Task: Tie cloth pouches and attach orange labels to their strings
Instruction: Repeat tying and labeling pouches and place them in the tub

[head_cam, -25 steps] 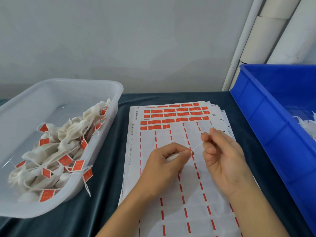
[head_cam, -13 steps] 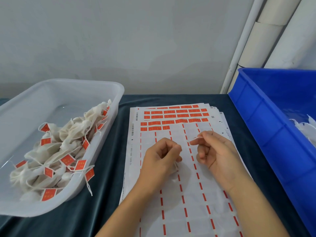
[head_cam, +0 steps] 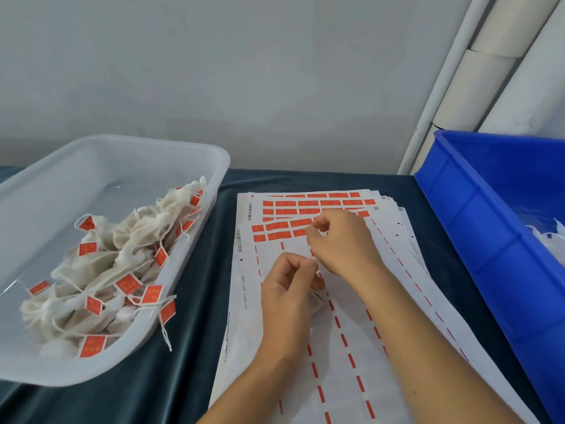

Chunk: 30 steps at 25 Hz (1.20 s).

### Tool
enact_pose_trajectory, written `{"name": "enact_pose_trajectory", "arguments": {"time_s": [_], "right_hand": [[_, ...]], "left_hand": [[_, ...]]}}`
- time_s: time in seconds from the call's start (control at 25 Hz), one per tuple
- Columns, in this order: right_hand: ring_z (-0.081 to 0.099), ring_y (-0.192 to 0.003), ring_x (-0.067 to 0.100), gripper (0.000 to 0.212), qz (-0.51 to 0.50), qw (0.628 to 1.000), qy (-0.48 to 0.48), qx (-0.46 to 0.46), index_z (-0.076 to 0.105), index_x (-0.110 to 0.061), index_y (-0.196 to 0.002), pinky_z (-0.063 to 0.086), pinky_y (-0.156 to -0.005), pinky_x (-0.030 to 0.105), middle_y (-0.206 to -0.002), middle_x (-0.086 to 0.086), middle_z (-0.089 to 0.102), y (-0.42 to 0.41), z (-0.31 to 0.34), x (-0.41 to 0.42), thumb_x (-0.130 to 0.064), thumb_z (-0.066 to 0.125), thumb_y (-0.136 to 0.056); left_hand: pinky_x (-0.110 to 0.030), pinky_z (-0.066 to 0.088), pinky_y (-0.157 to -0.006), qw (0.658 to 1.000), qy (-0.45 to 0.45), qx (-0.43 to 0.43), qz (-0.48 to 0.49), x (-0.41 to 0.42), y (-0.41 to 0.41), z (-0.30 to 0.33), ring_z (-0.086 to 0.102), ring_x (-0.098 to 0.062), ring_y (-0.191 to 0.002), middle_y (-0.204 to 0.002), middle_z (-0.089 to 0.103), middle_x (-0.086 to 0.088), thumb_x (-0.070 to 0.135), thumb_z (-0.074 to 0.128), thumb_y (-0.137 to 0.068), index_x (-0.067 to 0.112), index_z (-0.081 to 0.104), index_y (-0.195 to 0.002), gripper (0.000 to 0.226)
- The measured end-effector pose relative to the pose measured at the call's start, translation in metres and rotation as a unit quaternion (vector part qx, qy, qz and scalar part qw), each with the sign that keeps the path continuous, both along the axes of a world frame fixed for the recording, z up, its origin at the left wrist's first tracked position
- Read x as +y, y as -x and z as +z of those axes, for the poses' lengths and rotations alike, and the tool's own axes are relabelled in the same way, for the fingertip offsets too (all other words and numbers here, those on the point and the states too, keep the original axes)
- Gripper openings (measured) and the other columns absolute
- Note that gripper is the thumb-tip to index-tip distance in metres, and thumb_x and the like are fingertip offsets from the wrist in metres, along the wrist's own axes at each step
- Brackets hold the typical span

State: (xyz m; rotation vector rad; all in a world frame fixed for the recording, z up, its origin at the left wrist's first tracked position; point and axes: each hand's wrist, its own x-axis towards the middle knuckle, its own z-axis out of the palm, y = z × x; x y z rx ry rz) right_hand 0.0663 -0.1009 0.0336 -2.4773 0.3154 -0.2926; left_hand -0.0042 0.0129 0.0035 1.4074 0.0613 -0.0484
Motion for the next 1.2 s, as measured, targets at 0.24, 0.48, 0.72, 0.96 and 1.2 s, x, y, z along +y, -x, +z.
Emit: {"name": "enact_pose_trajectory", "arguments": {"time_s": [0.24,0.48,0.72,0.96,1.2], "right_hand": [[0.062,-0.104,0.015,0.053,-0.052,0.998,0.027,-0.034,0.072,-0.024,-0.120,0.045,-0.081,0.022,-0.123,-0.005,0.068,-0.020,-0.029,0.030,-0.063,0.070,-0.085],[0.061,-0.100,0.015,0.061,-0.074,0.993,0.075,-0.051,0.076,-0.026,-0.116,0.049,-0.083,0.026,-0.119,-0.007,0.070,-0.022,-0.040,0.035,-0.075,0.065,-0.080],[0.063,-0.093,0.014,0.053,-0.061,0.994,0.073,-0.047,0.077,-0.026,-0.113,0.050,-0.078,0.023,-0.117,-0.007,0.071,-0.023,-0.042,0.034,-0.069,0.066,-0.085],[0.051,-0.093,0.008,0.047,-0.031,0.992,0.109,-0.062,0.075,-0.029,-0.118,0.039,-0.076,0.021,-0.120,-0.007,0.069,-0.020,-0.041,0.031,-0.065,0.060,-0.091],[0.055,-0.111,0.015,0.057,-0.024,0.990,0.118,-0.073,0.070,-0.028,-0.123,0.043,-0.092,0.028,-0.128,-0.006,0.065,-0.017,-0.048,0.026,-0.071,0.057,-0.088]], "left_hand": [[-0.033,0.045,-0.064,0.987,0.161,0.010,0.015,0.004,0.000,0.001,0.047,-0.018,-0.067,-0.069,0.048,-0.010,0.016,0.057,-0.089,0.017,0.055,-0.066,0.023],[-0.032,0.040,-0.062,0.985,0.169,0.019,0.030,0.002,0.001,-0.004,0.041,-0.016,-0.065,-0.069,0.043,-0.009,0.006,0.054,-0.099,0.012,0.051,-0.070,0.030],[-0.032,0.041,-0.062,0.989,0.148,0.011,0.030,0.002,0.002,0.000,0.043,-0.015,-0.066,-0.069,0.044,-0.009,0.018,0.054,-0.091,0.013,0.051,-0.069,0.023],[-0.032,0.037,-0.061,0.990,0.140,0.020,0.026,0.001,0.001,-0.002,0.039,-0.018,-0.066,-0.072,0.039,-0.014,-0.002,0.045,-0.103,0.004,0.047,-0.073,0.030],[-0.028,0.041,-0.059,0.993,0.116,-0.005,0.017,0.000,0.003,0.001,0.045,-0.014,-0.063,-0.068,0.047,-0.010,0.012,0.057,-0.097,0.008,0.051,-0.070,0.027]]}}
